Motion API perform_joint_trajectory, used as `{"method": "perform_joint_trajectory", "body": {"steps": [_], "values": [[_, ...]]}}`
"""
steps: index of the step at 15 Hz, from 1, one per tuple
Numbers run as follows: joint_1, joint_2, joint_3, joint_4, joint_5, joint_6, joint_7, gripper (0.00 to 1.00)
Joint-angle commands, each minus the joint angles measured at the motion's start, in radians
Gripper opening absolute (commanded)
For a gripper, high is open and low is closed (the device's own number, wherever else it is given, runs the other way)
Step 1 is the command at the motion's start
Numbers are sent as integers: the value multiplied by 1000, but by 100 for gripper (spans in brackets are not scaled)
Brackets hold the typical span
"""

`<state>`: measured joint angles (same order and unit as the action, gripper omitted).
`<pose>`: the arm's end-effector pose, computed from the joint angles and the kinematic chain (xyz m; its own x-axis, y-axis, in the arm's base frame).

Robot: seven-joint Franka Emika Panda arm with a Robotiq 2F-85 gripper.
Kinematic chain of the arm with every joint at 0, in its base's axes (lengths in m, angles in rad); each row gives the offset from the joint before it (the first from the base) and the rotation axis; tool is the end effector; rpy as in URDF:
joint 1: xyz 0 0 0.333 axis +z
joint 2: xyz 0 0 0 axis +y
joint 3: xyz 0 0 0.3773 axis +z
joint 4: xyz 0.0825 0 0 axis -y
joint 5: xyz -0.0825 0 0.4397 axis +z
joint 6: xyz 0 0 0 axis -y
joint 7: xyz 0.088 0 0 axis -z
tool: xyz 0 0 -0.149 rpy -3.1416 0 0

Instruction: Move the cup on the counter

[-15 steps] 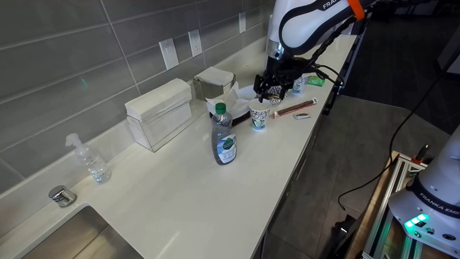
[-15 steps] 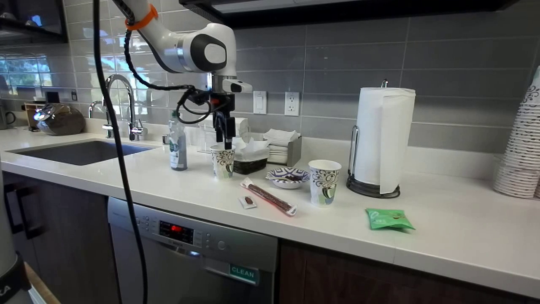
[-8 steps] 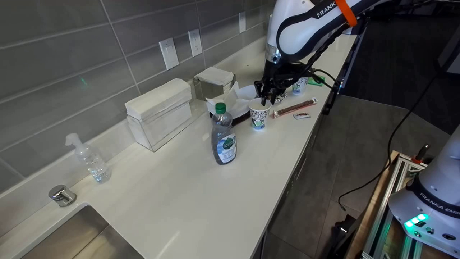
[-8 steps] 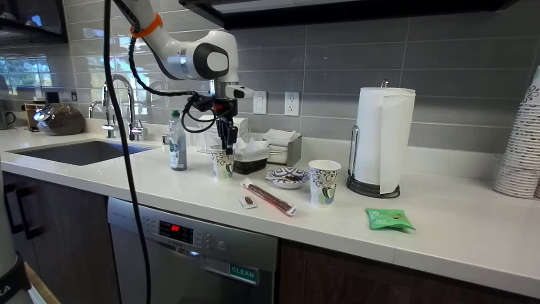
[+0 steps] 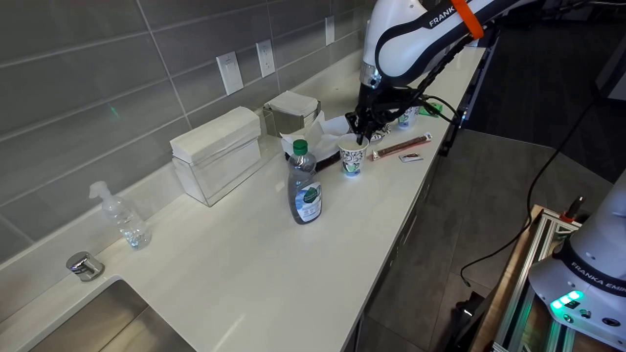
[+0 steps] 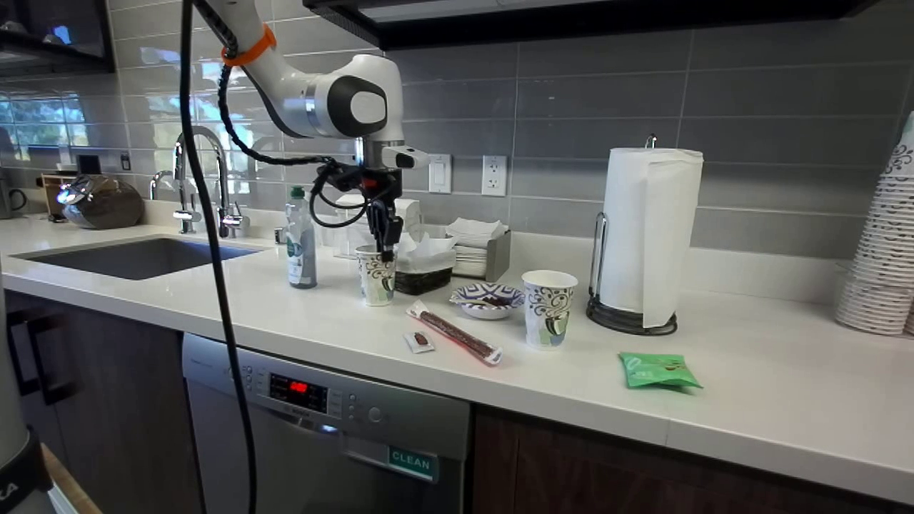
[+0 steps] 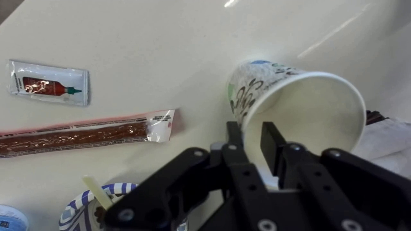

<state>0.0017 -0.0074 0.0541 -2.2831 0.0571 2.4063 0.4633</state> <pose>0.5738 0.0340 0.3526 0.8954 -0.4347 0.0964 -0.4263 -0.8994 -0.0963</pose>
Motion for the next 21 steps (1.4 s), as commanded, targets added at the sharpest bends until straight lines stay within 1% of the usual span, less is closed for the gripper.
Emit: {"method": "perform_joint_trajectory", "body": {"steps": [1, 5, 8, 11, 15, 18, 21], "values": [[14, -16, -6, -5, 59, -13, -45, 0], [26, -71, -1, 2, 150, -124, -71, 1], [29, -113, 1, 30, 154, -196, -49, 1], [26, -115, 1, 101, 135, -248, -53, 1], [35, -67, 4, 236, 145, -291, -113, 1], [49, -18, 15, 321, 143, -279, -154, 1], [68, 46, 28, 393, 180, -271, -222, 1]]}}
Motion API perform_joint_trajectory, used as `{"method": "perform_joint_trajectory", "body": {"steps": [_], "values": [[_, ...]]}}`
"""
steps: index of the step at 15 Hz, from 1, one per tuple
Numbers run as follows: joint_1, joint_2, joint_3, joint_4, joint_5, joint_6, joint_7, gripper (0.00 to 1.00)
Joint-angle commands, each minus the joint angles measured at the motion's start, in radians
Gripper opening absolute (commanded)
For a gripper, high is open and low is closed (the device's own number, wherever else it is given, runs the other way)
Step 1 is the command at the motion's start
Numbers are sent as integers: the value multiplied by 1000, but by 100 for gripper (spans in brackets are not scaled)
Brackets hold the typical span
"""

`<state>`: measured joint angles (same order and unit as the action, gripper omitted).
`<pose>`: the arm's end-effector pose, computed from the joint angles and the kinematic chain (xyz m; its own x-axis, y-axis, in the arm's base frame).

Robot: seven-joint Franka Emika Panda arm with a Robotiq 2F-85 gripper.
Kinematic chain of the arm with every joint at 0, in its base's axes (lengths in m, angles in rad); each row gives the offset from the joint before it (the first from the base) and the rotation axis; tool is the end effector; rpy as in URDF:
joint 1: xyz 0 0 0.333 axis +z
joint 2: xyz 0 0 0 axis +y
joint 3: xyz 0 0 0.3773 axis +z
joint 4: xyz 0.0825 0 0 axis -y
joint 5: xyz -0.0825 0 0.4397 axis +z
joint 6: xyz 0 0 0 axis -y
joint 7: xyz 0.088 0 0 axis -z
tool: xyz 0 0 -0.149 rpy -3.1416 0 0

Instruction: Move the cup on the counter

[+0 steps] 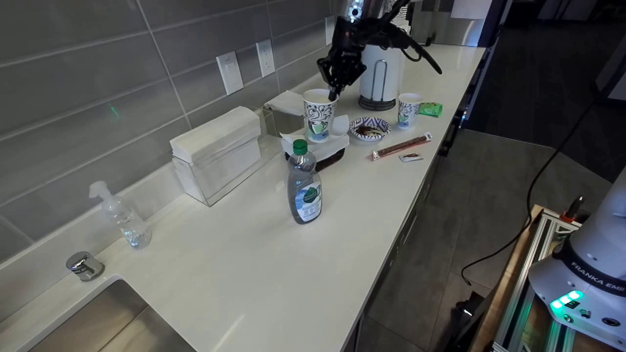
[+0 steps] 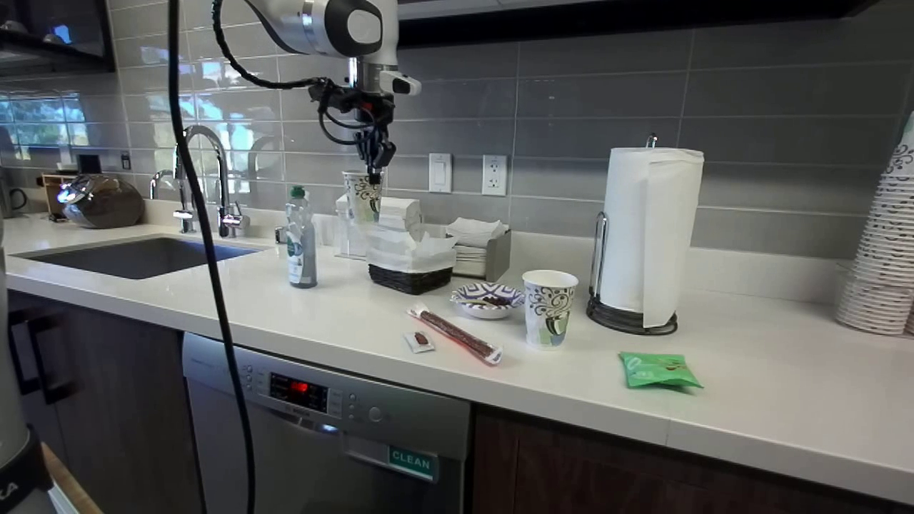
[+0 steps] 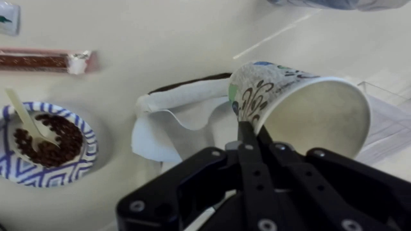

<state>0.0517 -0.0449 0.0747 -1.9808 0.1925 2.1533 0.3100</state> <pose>0.6174 0.0937 0.5084 0.9487 -0.2819 0.1431 -0.2451 -0.9418 -0.2300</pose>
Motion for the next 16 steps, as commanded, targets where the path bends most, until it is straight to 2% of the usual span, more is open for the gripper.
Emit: {"method": "perform_joint_trajectory", "body": {"steps": [1, 5, 7, 8, 11, 15, 16], "values": [[24, 102, 12, 109, 61, -19, -94, 1], [38, 167, 31, 158, 82, 51, -187, 1], [13, 162, 29, 155, 202, 61, -280, 1], [34, 147, 28, 137, 108, 54, -190, 4], [19, 154, 24, 148, 169, 56, -253, 4], [18, 154, 25, 150, 173, 56, -257, 4], [18, 154, 25, 150, 173, 56, -257, 1]]}}
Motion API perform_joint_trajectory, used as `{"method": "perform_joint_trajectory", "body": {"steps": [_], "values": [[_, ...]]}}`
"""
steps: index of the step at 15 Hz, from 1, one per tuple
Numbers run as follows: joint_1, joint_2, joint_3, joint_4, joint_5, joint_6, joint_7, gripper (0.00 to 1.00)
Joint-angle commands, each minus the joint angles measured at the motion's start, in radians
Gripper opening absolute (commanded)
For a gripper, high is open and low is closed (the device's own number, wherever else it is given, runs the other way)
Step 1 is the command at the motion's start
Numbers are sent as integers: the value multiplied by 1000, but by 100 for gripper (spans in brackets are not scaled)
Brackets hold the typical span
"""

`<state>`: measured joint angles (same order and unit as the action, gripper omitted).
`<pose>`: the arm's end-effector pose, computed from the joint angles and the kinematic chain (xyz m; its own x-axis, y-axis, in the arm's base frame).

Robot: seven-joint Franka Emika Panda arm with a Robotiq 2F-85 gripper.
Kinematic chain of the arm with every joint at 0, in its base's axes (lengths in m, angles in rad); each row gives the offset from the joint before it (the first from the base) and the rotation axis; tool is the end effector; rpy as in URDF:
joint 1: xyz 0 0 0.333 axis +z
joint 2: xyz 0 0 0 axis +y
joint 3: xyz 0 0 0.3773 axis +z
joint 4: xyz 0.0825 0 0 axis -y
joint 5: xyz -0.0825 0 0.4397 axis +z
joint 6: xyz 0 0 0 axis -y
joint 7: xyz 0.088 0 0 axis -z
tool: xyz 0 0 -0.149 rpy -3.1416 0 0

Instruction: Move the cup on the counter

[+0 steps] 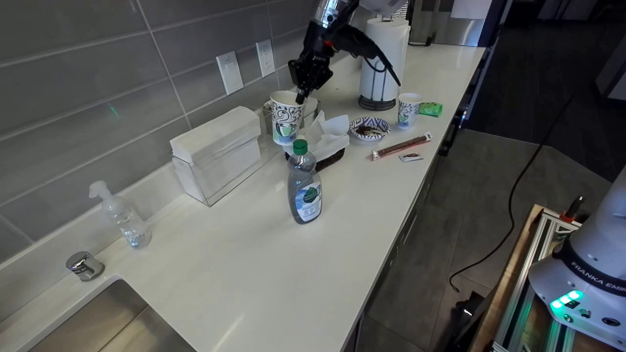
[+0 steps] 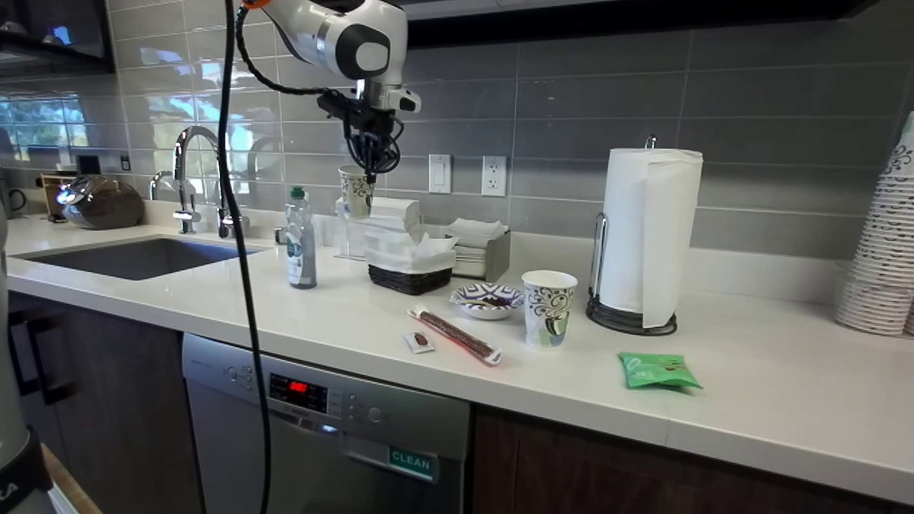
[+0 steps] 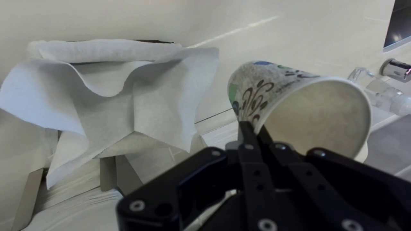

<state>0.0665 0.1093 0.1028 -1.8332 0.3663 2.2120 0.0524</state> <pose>0.6753 0.1374 0.5008 0.9724 -0.1034 0.2091 -0.0229 -0.9343 -0.3556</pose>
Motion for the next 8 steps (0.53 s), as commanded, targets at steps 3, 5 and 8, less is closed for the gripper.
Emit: {"method": "perform_joint_trajectory", "body": {"steps": [3, 5, 8], "values": [[10, 43, 5, 44, -4, 8, -38, 1], [14, 75, 14, 80, 3, -1, -73, 1], [22, 133, 27, 138, -8, -7, -105, 1]]}}
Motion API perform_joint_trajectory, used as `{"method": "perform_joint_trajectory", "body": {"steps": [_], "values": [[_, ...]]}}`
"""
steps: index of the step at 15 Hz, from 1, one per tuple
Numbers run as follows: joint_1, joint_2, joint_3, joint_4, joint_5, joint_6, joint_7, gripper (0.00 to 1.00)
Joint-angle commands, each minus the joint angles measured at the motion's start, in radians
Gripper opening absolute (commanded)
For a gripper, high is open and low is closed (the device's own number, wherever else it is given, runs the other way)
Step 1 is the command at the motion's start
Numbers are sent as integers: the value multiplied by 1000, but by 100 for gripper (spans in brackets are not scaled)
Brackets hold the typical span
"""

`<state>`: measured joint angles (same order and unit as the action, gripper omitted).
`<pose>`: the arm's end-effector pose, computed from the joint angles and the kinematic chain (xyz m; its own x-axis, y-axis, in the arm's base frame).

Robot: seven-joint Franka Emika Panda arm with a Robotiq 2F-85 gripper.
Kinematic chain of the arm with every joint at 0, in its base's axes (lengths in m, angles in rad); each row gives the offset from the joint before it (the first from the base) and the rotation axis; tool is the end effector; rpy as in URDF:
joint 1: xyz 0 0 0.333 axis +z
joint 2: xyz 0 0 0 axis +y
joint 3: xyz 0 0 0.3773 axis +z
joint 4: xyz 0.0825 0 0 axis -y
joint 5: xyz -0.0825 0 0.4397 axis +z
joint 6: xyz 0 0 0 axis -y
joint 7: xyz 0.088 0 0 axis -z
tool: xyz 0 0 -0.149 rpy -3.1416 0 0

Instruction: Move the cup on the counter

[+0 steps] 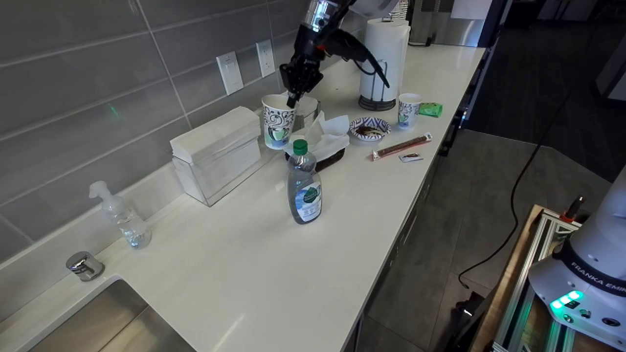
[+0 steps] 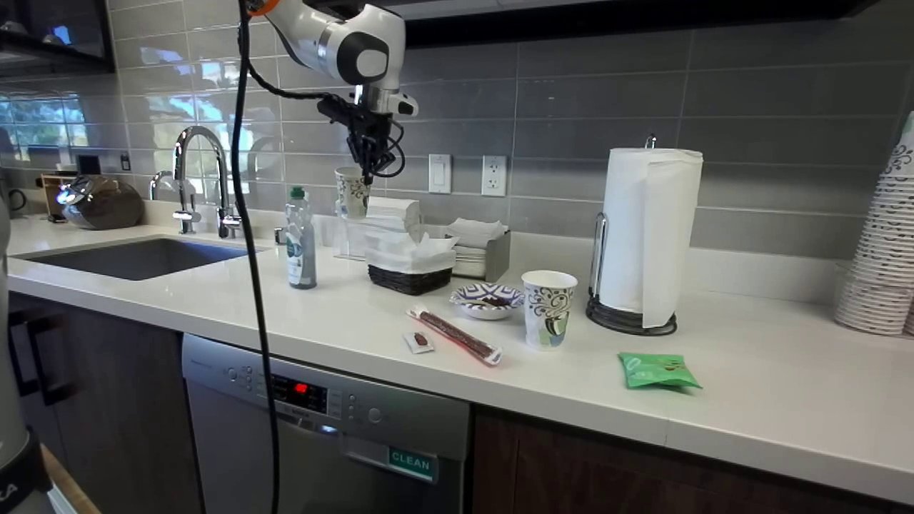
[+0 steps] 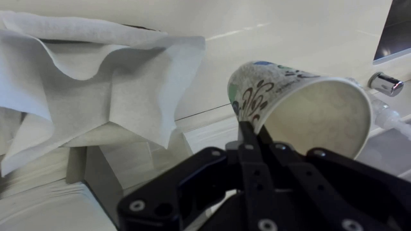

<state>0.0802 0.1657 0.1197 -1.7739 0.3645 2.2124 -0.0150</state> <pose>0.6918 0.1600 0.4955 0.9719 -0.0128 0.2348 0.0717 -0.9349 -0.3475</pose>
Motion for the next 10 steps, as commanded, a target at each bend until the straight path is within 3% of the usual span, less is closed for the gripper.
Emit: {"method": "perform_joint_trajectory", "body": {"steps": [1, 10], "values": [[10, 100, 15, 102, -9, -17, -44, 1], [57, 301, 40, 315, -94, -129, -22, 1]]}}
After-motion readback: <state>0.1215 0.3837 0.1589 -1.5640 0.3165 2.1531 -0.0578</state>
